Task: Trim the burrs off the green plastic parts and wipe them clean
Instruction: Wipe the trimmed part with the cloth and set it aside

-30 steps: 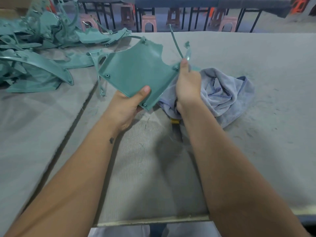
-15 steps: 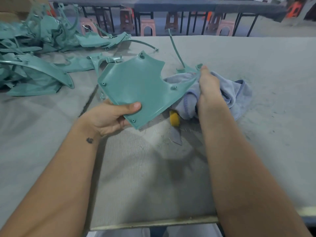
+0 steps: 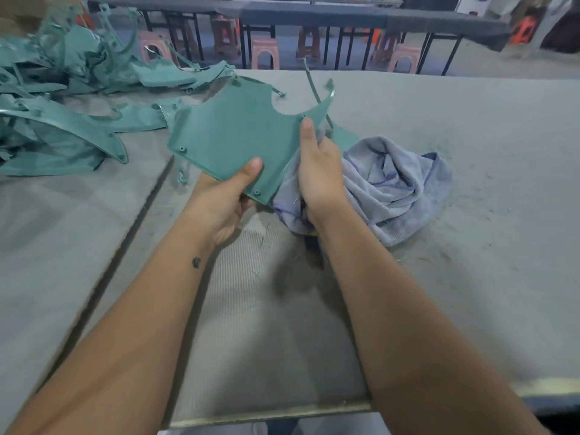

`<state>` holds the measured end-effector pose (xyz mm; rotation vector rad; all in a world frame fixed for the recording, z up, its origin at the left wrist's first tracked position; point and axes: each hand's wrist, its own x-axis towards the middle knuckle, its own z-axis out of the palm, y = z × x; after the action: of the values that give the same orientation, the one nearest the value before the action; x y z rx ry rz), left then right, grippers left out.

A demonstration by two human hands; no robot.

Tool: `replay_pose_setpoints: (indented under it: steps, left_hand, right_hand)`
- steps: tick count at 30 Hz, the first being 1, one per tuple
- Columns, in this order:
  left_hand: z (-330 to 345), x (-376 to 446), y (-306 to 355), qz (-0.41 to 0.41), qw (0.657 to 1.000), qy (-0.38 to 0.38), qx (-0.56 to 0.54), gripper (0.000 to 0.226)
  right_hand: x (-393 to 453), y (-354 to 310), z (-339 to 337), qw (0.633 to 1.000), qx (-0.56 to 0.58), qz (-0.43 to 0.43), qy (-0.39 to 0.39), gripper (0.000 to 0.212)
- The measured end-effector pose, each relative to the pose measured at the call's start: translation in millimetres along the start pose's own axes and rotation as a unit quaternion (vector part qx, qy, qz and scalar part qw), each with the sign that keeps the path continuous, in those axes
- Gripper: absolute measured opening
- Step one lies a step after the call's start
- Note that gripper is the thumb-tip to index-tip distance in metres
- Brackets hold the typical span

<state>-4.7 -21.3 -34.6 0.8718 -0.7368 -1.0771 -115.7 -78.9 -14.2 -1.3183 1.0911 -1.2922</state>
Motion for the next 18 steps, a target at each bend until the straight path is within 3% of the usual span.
replay_pose_setpoints:
  steps: [4,6,8,9,11,14,18]
  left_hand:
    - [-2.7,4.5,6.0,0.029,0.995,0.071,0.057,0.015]
    - [-7.7,10.8,10.6,0.052,0.982,0.164,0.085,0.051]
    - [-15.5,10.9,12.5,0.116,0.939,0.235,0.220,0.084]
    - [-17.8,8.0,11.7,0.162,0.917,0.230,0.283,0.088]
    - [-18.1,3.5,5.2,0.205,0.905,0.127,0.350,0.082]
    - [-13.4,0.7,-2.9,0.137,0.883,-0.086,0.441,0.095]
    - [-16.0,7.6,-3.0,0.142,0.788,-0.165,0.576,0.112]
  right_hand:
    - [4.8,6.2,-2.9,0.997,-0.033,-0.025,0.059,0.046]
    - [8.2,8.1,-9.3,0.994,-0.046,-0.011,0.094,0.052]
    - [12.1,8.4,-14.6,0.992,-0.053,0.011,0.116,0.052]
    - [13.9,7.8,-15.5,0.991,-0.060,0.017,0.120,0.051]
    - [14.6,8.7,-13.8,0.989,-0.091,0.018,0.116,0.050]
    - [10.2,9.1,-11.5,0.992,-0.093,-0.006,0.087,0.051]
    - [7.2,5.1,-15.8,0.999,0.031,0.033,0.017,0.037]
